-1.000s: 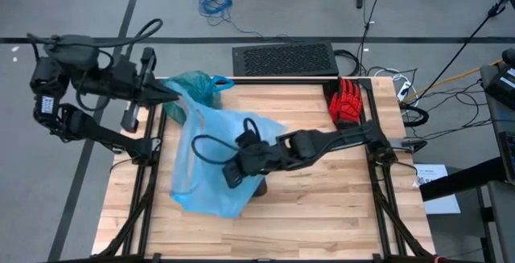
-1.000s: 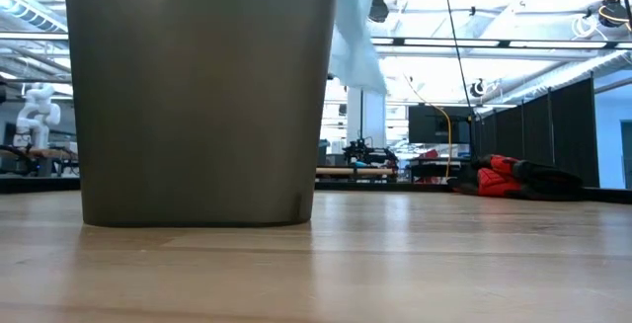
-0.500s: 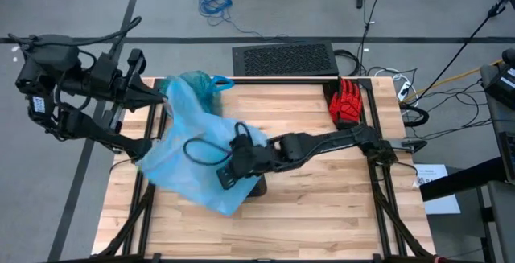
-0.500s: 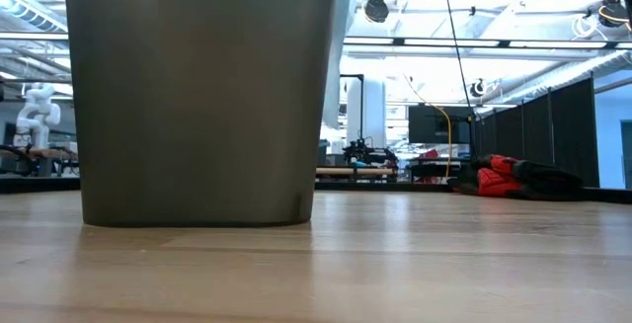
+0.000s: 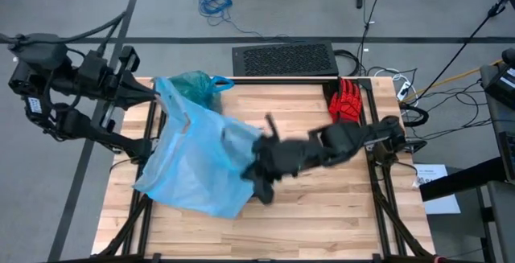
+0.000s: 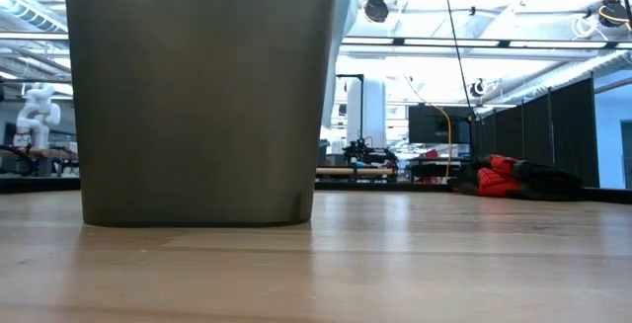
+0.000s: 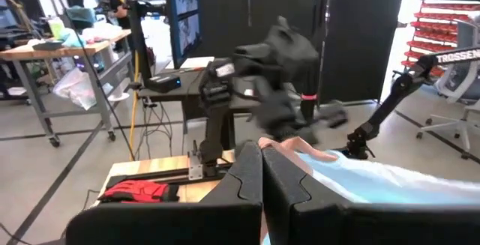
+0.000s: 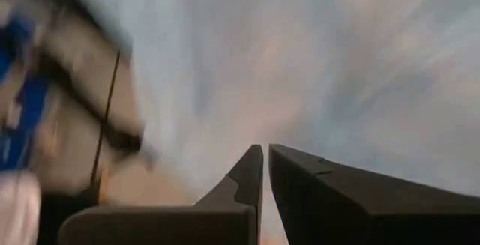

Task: Place trash/remove bag and relplace
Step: Insert the new blue trash bag into the trash bin

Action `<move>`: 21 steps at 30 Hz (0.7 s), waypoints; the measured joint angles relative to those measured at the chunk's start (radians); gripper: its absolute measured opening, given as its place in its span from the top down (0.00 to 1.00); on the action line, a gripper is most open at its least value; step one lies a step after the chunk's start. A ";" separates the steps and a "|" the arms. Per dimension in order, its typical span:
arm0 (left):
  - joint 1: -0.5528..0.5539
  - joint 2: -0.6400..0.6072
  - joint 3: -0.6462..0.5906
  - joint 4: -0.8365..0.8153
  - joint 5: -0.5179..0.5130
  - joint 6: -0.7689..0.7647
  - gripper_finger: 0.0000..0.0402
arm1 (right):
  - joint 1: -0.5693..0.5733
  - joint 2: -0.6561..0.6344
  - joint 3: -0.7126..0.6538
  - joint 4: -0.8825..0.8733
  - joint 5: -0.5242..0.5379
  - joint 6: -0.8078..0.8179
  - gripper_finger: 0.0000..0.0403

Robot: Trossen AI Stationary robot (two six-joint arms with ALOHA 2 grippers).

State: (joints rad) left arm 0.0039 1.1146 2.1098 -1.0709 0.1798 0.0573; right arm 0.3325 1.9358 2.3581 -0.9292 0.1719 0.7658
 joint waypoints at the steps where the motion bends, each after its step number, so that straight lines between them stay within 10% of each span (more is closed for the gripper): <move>1: 0.000 -0.003 0.000 0.000 -0.005 0.000 1.00 | 0.018 0.005 -0.001 -0.022 -0.028 -0.022 0.95; 21: 0.000 -0.004 0.001 -0.008 -0.055 0.001 1.00 | -0.154 0.262 -0.003 -0.064 -0.221 -0.071 1.00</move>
State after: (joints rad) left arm 0.0040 1.1103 2.1109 -1.0793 0.1252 0.0582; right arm 0.1788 2.1974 2.3554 -0.9930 -0.0489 0.6949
